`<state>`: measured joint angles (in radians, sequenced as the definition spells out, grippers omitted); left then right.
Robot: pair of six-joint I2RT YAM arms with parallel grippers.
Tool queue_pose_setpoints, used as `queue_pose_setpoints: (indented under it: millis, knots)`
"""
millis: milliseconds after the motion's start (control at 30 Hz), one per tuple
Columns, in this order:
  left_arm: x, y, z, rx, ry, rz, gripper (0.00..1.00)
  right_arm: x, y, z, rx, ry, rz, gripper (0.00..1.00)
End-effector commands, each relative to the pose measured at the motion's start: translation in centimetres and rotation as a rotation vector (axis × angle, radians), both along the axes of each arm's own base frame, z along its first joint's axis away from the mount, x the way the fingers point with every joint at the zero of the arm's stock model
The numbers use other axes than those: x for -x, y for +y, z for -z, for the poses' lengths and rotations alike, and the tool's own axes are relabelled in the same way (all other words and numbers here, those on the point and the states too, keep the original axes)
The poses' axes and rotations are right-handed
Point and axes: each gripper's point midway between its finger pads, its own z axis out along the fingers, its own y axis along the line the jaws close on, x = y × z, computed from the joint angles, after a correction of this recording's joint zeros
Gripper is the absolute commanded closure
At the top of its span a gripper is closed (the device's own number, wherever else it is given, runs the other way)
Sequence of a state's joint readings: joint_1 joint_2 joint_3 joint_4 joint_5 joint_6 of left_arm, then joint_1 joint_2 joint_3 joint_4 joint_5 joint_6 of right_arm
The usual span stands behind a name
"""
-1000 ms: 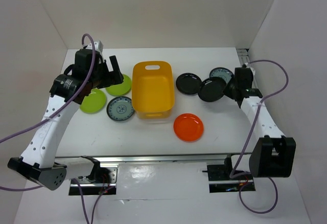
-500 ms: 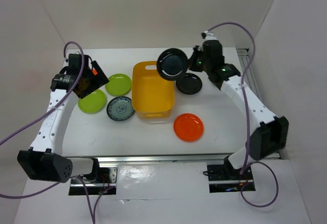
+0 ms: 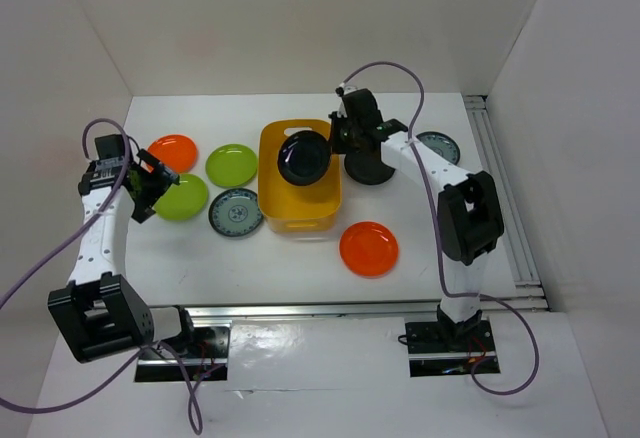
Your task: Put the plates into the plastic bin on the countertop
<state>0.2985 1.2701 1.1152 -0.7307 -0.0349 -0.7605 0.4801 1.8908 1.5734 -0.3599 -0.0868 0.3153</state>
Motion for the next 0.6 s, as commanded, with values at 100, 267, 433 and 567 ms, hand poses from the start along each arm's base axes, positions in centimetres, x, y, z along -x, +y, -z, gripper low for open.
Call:
queue_pose_setpoints:
  millis: [100,267,433,567]
  knots:
    - [0.7,0.1,-0.8,0.013,-0.084,-0.010,0.00,-2.2,2.6,-2.2,-0.034,-0.088,-0.062,1.00]
    - [2.2,0.2,2.6,0.061,-0.054,-0.024,0.00,-2.7,2.9,-0.3,-0.010,-0.056,-0.068,0.94]
    - [2.0,0.3,4.0,0.083,-0.082,0.009,0.00,-4.1,4.2,1.5,0.002,-0.035,-0.076,0.94]
    - [2.0,-0.1,5.1,0.096,-0.070,0.038,0.00,-4.5,5.4,2.0,0.016,-0.034,-0.080,0.80]
